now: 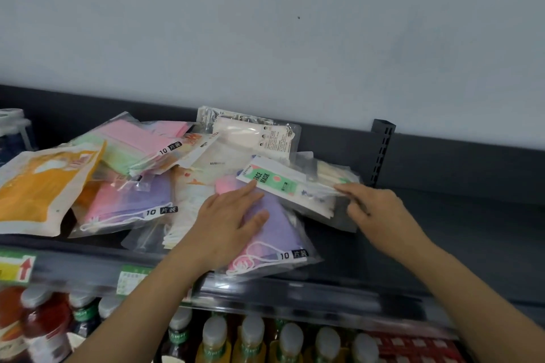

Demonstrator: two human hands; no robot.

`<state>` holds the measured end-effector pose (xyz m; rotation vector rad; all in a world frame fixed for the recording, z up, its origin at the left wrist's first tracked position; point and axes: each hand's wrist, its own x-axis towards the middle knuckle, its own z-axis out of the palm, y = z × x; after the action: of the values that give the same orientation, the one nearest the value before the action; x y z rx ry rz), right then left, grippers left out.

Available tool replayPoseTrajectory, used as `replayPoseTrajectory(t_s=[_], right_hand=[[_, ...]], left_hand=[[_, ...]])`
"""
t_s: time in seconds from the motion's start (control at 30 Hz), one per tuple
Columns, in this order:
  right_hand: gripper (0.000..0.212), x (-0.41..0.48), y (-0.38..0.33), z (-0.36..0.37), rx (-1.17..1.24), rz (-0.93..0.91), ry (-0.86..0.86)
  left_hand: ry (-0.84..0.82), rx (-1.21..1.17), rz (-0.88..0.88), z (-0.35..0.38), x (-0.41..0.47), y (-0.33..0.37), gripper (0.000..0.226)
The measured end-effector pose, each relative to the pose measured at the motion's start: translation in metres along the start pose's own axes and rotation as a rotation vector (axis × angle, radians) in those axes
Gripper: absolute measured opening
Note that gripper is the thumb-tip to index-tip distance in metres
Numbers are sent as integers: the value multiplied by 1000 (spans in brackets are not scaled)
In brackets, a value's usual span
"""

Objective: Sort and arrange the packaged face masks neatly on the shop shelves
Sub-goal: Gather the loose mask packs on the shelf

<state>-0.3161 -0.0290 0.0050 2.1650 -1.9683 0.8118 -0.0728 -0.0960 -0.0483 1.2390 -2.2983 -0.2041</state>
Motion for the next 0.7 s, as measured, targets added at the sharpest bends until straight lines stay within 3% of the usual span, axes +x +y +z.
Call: replayPoseTrajectory(t_s=[0.13,0.23,0.3,0.4,0.5,0.6,0.7], right_hand=[[42,-15,22,13,18,-8,-168],[42,-23,29,24,137,10,-291],[42,-23,27,25,208,31,-338],[42,-22,25,25,177,36,-399],[74,-24,23,24,144,92,-456],[98,-23,22,22,120,199,-473],[102,-24,21,23,5,238,-465]], left_hand=[[31,84,19,-8,-3,9,79],[68,266,107,-20,5,31,52],[3,321,150,-23,19,50,56],[-224,424,98,-11,43,66,86],[-379,496,-16,3,56,61,106],[-332,441,-24,8,59,55,100],[-244,444,-14,10,57,55,88]])
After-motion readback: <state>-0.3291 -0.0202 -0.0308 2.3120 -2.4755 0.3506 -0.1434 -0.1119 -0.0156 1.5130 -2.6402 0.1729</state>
